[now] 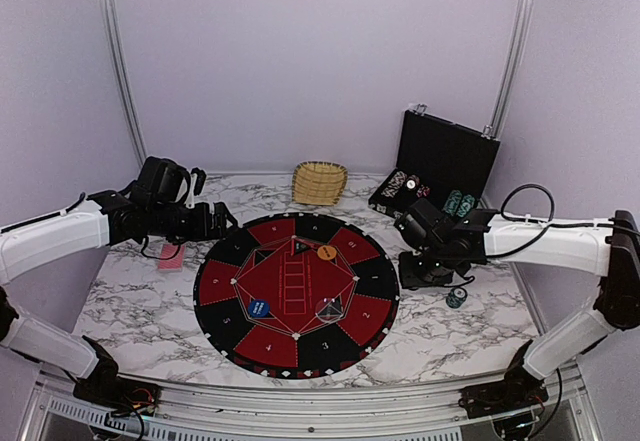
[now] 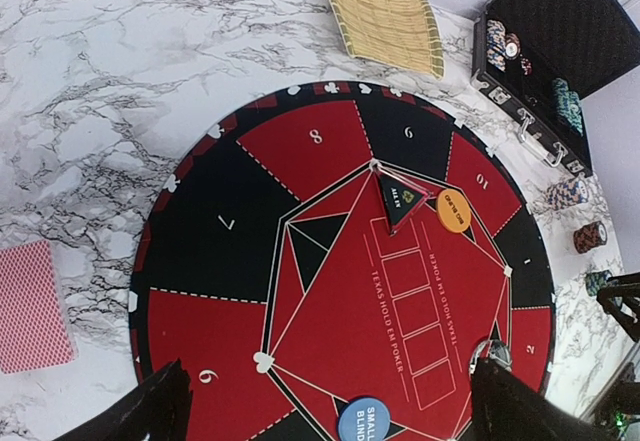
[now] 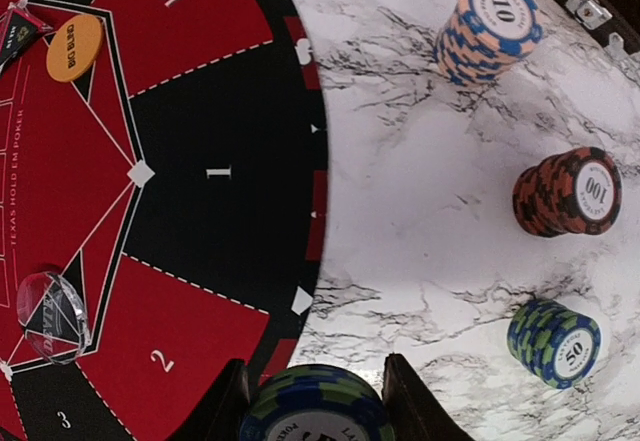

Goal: Distribute texas hold em gaming equipment
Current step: Place the poker chips pile in the dealer area.

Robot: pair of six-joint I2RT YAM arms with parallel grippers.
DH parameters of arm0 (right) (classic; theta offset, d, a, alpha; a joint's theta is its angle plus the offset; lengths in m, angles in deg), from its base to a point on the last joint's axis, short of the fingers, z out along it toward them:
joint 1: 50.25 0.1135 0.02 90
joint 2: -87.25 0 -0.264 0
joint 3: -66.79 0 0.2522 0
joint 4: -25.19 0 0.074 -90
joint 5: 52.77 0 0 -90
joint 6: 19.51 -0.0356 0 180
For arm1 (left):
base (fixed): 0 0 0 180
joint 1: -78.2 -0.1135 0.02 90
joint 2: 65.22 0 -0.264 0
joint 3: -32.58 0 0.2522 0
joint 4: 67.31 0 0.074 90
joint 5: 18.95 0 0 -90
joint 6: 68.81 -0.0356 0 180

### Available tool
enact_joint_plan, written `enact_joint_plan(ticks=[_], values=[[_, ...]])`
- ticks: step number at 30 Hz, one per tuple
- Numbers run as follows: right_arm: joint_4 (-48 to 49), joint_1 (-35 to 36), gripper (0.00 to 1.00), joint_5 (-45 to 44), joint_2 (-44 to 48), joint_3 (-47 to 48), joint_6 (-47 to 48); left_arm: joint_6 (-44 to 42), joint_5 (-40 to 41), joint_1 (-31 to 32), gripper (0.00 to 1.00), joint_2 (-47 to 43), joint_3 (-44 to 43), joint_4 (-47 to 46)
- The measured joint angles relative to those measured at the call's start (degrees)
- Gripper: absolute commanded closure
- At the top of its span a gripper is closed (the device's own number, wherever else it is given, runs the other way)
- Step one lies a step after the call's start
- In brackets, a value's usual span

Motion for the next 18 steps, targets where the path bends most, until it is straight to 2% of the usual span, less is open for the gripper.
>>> enact_joint_plan(ticks=[18], values=[[4.7,9.4,0.63,0.0,-7.9,3.5,1.9,0.9,-0.2,-0.7,0.01,0.0,1.0,-0.4]])
